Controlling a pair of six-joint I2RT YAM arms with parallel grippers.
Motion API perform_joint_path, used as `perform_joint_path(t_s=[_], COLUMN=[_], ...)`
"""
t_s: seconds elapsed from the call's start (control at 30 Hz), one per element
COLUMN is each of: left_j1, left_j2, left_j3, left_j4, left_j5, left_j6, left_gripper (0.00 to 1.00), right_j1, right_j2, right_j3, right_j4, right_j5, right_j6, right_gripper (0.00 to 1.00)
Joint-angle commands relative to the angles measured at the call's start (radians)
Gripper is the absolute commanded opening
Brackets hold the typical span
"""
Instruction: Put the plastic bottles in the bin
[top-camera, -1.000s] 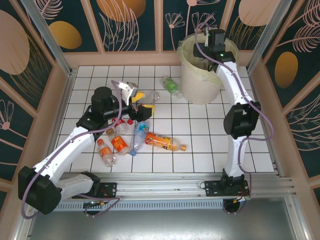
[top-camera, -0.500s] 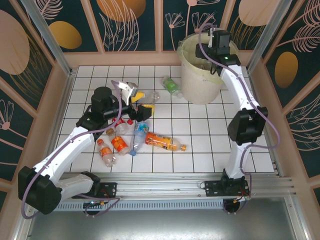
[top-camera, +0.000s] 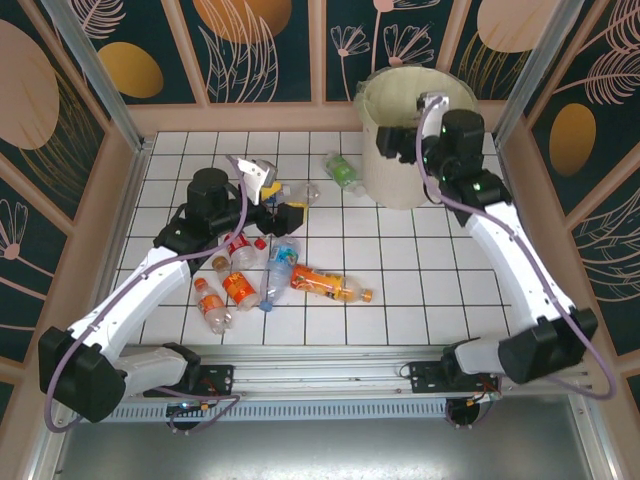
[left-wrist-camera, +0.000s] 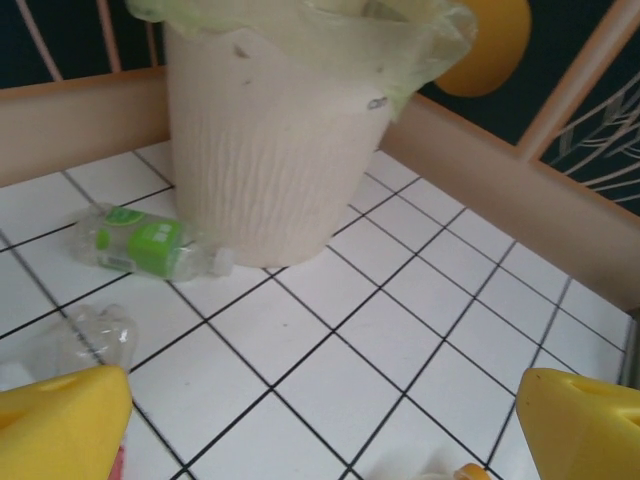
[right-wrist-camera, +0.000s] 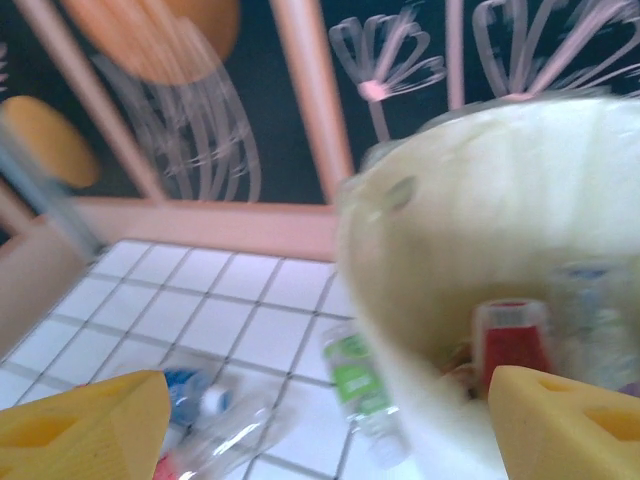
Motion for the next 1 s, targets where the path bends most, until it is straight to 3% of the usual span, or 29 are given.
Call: perform_joint_path(t_s=[0.0, 0.17, 0.27, 0.47, 0.63, 0.73, 0.8, 0.97], left_j1=[0.009, 0.009, 0.008, 0.008, 0.012, 0.018, 0.048, 0.126], left_j2=[0.011, 0.052, 0.105, 0.239, 0.429, 0.512, 0.581, 0.725], left_j3=[0.049, 0.102, 0.143, 0.248, 0.405, 0.448, 0.476, 0.612], left_j4=[-0.094, -0.303, -0.410, -0.502, -0.620, -0.624, -0.618, -0.653], left_j5=[-0.123, -0.267, -0.354, -0.493, -0.645, -0.707, -0.701, -0.561], left_j6=[0.001, 0.049, 0.005, -0.128, -0.029, 0.098, 0.167, 0.280], left_gripper=[0.99, 0.98, 0.99, 0.99, 0.99, 0.98, 0.99, 0.99], right_j1=[0.022, 0.057, 0.075, 0.108, 0.110, 0.110, 0.110, 0.110], right_j2=[-0.110, -0.256, -0.321, -0.445, -0.538, -0.581, -0.603, -0.642], right_j3=[-0.096, -0.244, -0.321, -0.452, -0.543, -0.579, -0.599, -0.633], right_j4=[0.022, -0.033, -0.055, -0.079, -0.090, -0.093, -0.083, -0.082], right_j5=[-0.181, -0.385, -0.465, -0.466, -0.461, -0.455, -0.453, -0.461], right_j6=[0.064, 0.114, 0.134, 0.171, 0.188, 0.191, 0.197, 0.196], right_gripper=[0.84, 0.84, 0.86, 0.87, 0.88, 0.88, 0.88, 0.91])
